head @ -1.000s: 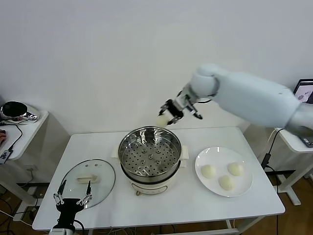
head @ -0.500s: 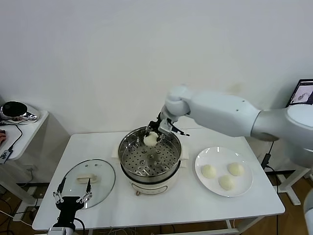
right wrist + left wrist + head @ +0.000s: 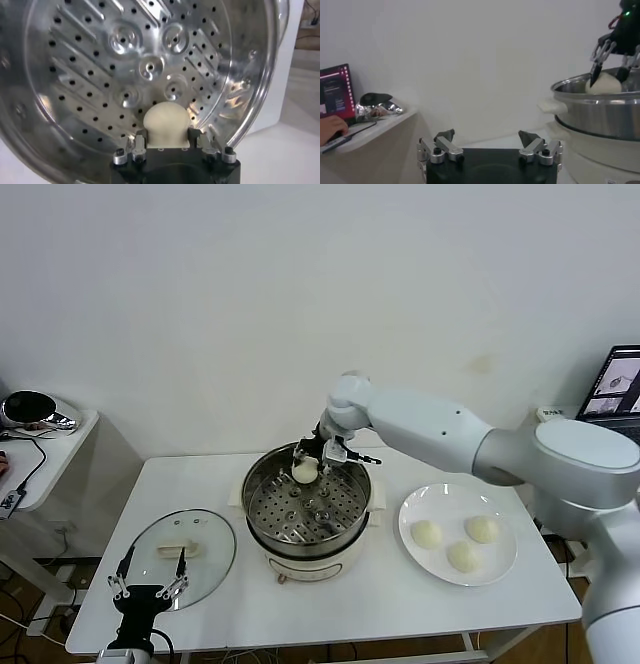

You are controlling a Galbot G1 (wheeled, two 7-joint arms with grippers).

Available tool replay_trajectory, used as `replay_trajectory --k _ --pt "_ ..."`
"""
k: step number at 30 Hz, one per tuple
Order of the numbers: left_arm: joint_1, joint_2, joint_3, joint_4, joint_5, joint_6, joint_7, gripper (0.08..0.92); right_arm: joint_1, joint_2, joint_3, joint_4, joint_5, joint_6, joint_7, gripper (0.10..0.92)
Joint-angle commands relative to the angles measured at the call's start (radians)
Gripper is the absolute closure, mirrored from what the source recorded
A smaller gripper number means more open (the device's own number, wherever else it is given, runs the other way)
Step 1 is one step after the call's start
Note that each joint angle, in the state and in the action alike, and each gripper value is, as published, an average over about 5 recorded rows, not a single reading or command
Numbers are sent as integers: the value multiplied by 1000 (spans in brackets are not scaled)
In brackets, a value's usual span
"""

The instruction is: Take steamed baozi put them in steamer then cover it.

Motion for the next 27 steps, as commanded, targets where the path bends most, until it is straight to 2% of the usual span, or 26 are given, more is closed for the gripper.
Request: replay_trajectory --k 1,4,7,10,13,18,22,27 --pt "-1 -3 3 -1 2 1 0 177 -20 32 32 -57 -52 46 34 381" --pt "-4 -3 3 1 3 2 -1 177 42 -8 -4 29 73 -29 -7 303" --pt "-7 -1 2 -1 5 4 0 177 161 -74 -75 168 305 -209 -87 229" --pt "-9 9 2 -7 5 9 2 177 291 -173 -155 337 578 -428 -173 205" --pt "-14 26 -1 -10 1 17 4 177 390 -293 -198 488 749 -610 -231 203" --pt "-29 38 -1 -21 -5 35 6 177 497 -488 -235 690 844 -849 -281 202" --pt "-32 40 5 -33 -3 45 6 177 538 -632 -302 777 839 -914 -282 203" --pt "-29 35 21 -34 4 44 4 177 476 -794 -334 816 787 -960 -247 203"
